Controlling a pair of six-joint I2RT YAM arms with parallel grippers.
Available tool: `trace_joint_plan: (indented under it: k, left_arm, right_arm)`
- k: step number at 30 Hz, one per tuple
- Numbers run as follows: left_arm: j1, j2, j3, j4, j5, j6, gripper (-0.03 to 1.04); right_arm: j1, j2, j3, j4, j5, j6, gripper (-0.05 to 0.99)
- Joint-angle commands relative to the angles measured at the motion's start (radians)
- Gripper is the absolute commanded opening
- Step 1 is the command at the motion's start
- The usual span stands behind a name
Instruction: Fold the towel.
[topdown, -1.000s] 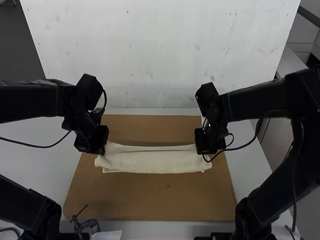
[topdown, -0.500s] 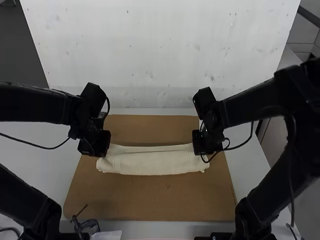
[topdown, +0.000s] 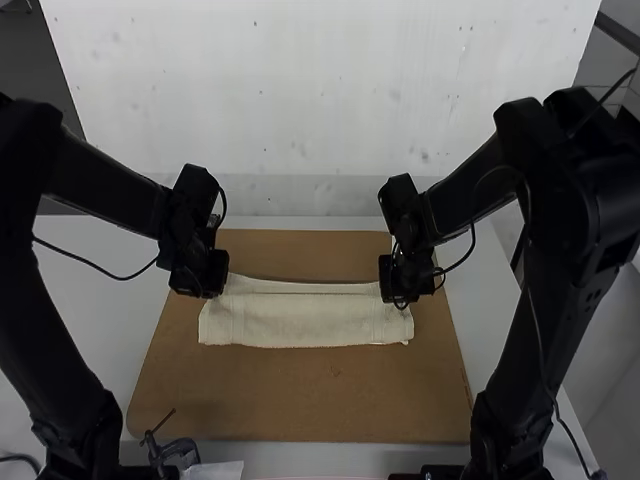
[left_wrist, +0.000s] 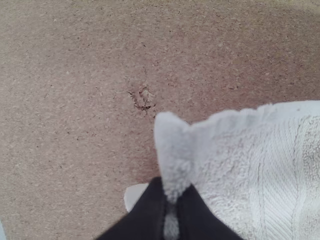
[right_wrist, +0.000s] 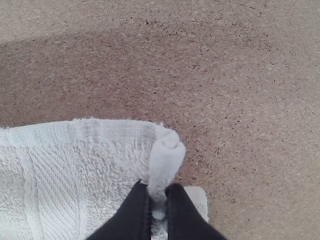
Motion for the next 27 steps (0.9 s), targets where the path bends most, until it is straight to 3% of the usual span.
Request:
trace_joint_plan:
  k: [1,17,18,19,20,21,22,23,25,27]
  left_arm:
    - [0.010,0.049,0.030,0.028,-0.040,0.008,0.02]
    - [0.021,0.164,0.077,0.083,-0.043,0.005,0.02]
    - [0.020,0.166,0.077,0.083,-0.040,0.005,0.05]
    - [0.021,0.168,0.077,0.083,-0.032,0.007,0.16]
    - [0.023,0.168,0.077,0.083,-0.029,0.005,0.38]
    - [0.027,0.166,0.079,0.081,-0.016,0.005,0.59]
    - [0.035,0.163,0.079,0.077,-0.005,0.005,0.74]
    - [0.046,0.157,0.077,0.075,0.001,0.007,0.80]
    - [0.070,0.134,0.079,0.049,0.027,0.011,0.95]
    - [0.096,0.092,0.077,0.032,0.053,0.011,0.96]
  right_arm:
    - [-0.030,0.037,0.040,0.011,0.053,0.013,0.02]
    - [-0.031,0.114,0.072,0.040,0.053,0.016,0.02]
    - [-0.033,0.114,0.072,0.040,0.050,0.016,0.08]
    - [-0.035,0.109,0.073,0.039,0.047,0.017,0.23]
    - [-0.041,0.104,0.073,0.033,0.035,0.017,0.45]
    - [-0.047,0.097,0.077,0.025,0.007,0.019,0.61]
    - [-0.054,0.084,0.078,0.011,-0.022,0.033,0.75]
    - [-0.062,0.068,0.083,-0.001,-0.040,0.045,0.81]
    - [-0.068,0.040,0.089,-0.030,-0.052,0.051,0.81]
    - [-0.074,0.020,0.086,-0.039,-0.065,0.053,0.81]
